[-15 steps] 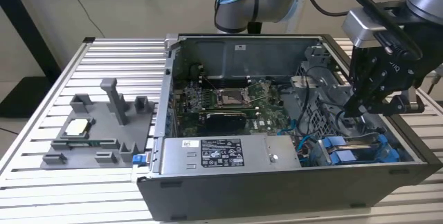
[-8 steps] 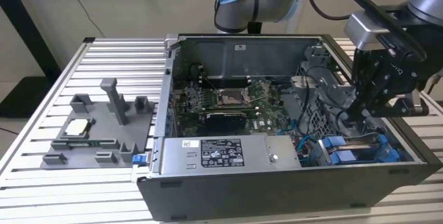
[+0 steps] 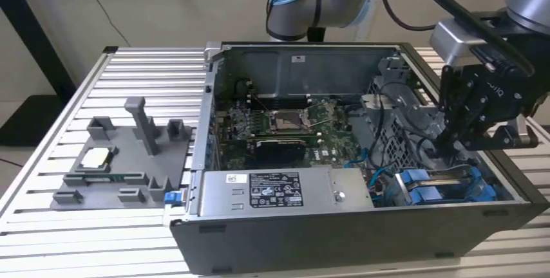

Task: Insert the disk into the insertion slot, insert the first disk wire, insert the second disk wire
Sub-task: 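Insert the first disk wire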

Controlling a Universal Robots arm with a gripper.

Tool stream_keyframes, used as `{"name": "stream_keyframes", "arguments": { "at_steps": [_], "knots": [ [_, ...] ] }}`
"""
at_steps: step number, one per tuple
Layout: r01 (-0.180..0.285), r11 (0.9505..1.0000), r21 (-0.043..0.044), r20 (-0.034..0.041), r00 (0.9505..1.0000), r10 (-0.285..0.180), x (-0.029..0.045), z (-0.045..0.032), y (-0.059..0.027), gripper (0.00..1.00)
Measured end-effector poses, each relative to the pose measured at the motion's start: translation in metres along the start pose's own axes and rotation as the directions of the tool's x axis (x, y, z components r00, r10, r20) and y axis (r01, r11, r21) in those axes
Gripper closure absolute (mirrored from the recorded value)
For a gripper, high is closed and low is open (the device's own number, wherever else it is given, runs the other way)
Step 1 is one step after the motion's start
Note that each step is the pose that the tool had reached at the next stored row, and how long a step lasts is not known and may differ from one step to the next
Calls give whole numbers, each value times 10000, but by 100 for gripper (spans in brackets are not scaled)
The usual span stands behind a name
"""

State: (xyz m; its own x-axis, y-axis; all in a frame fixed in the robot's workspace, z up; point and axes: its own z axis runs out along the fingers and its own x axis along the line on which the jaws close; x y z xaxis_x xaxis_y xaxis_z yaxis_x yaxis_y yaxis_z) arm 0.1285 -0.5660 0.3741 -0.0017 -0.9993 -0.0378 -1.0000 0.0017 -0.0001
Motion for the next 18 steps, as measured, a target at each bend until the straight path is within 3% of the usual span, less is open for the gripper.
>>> {"name": "stream_keyframes", "arguments": {
  "at_steps": [7,13,18],
  "knots": [
    [0,10000,1,-370,9993,0,3,36,-39,81],
    [0,10000,0,-377,9993,0,2,42,-42,81],
    [0,10000,1,-458,9989,0,3,63,-51,81]
  ]
}}
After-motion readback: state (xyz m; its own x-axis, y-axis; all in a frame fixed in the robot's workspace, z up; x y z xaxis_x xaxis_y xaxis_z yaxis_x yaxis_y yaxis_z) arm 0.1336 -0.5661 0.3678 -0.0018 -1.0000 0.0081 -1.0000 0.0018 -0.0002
